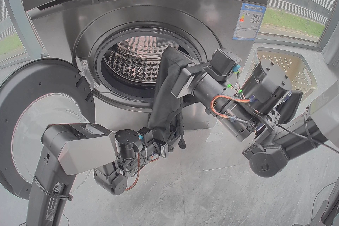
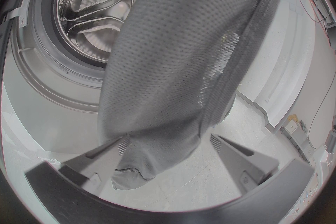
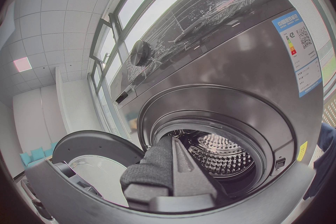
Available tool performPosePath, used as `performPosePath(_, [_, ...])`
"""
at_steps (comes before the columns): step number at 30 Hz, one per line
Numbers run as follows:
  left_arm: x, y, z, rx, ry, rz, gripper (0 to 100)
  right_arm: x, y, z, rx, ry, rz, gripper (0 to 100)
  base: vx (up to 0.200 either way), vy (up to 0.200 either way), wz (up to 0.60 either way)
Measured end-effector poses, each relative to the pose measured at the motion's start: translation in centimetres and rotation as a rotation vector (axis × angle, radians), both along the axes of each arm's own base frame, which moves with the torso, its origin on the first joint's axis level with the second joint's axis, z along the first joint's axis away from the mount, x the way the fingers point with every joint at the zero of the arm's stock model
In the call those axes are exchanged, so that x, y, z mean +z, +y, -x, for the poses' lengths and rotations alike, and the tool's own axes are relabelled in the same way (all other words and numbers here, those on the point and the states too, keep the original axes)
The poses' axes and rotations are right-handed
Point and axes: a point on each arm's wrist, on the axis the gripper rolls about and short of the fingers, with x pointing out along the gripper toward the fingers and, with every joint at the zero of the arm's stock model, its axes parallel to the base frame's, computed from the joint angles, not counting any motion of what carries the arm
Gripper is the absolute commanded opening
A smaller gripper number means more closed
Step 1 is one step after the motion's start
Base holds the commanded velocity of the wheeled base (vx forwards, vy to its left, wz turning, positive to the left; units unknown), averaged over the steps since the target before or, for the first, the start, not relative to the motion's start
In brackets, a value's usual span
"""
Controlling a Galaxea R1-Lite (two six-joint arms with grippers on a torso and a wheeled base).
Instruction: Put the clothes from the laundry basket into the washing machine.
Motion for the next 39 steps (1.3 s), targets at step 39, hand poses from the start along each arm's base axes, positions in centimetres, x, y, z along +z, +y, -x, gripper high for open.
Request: performPosePath(39, [15.5, 8.0, 9.4, -0.028, -0.154, 0.162, 0, -4.5, -7.5, 0.6, -0.111, 0.133, 0.085, 0, 0.000, 0.000, 0.00])
